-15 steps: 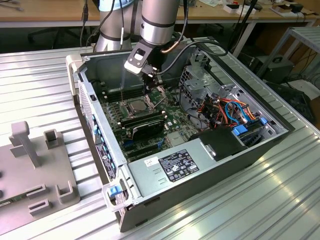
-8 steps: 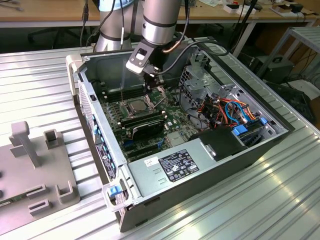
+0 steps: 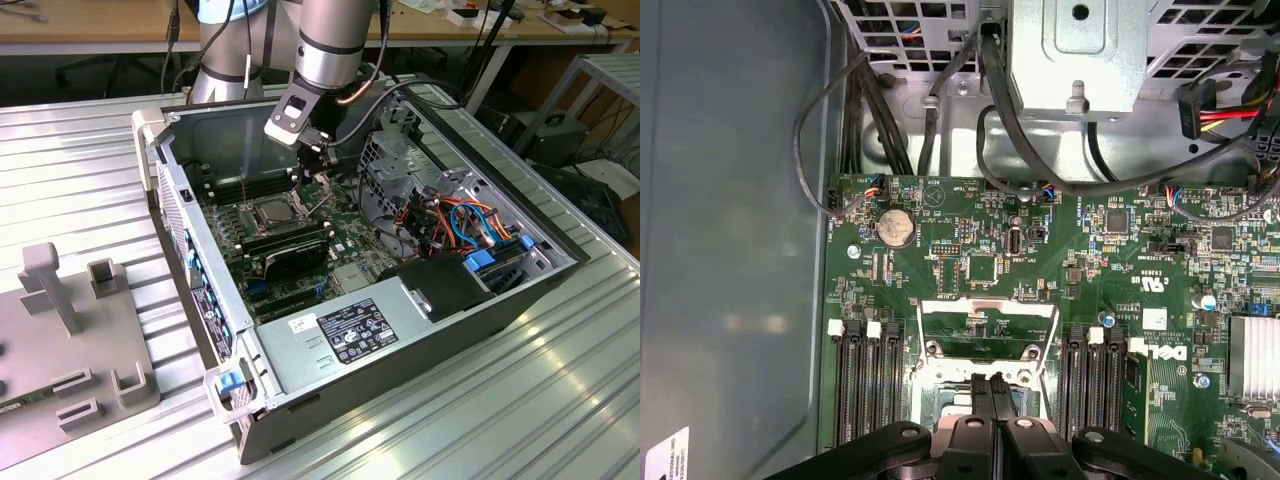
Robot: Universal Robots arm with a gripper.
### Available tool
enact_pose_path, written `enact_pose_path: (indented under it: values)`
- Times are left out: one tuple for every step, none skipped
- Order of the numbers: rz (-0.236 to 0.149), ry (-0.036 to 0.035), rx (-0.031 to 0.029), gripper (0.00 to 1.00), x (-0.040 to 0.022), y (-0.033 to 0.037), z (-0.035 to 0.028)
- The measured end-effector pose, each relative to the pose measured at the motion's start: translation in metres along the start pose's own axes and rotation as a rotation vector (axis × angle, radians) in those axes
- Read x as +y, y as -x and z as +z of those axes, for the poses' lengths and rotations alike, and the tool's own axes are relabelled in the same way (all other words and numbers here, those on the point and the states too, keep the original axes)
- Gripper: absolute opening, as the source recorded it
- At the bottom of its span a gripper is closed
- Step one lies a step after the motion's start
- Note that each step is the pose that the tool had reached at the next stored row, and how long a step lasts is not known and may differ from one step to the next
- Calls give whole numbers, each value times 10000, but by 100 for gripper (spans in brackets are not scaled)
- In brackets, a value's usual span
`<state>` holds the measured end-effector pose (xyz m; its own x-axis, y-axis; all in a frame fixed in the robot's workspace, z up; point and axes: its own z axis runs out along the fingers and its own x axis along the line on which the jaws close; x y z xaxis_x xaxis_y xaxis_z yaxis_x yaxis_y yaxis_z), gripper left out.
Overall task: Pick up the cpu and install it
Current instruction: 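Close the cpu cover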
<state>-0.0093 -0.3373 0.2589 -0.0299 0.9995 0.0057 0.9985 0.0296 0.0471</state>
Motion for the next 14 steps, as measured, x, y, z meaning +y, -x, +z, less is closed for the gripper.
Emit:
enact_pose_path:
  values:
    - [-1, 0, 0, 11, 0, 0, 0]
    - [-1, 0, 0, 11, 1, 0, 0]
    - [-1, 0, 0, 11, 2, -1, -2]
    - [-1, -1, -1, 11, 2, 0, -10]
    - [-2, 0, 0, 11, 3, 0, -21]
    - [-1, 0, 0, 11, 3, 0, -28]
    - [-1, 0, 1, 11, 3, 0, -31]
    - [-1, 1, 3, 11, 3, -1, -32]
    - [-1, 1, 3, 11, 3, -1, -32]
    - [-2, 0, 0, 11, 3, 0, -34]
    - [-1, 0, 1, 11, 3, 0, -34]
    - [-1, 0, 1, 11, 3, 0, -34]
    - [-1, 0, 0, 11, 3, 0, -35]
    - [-2, 0, 1, 11, 5, 0, -36]
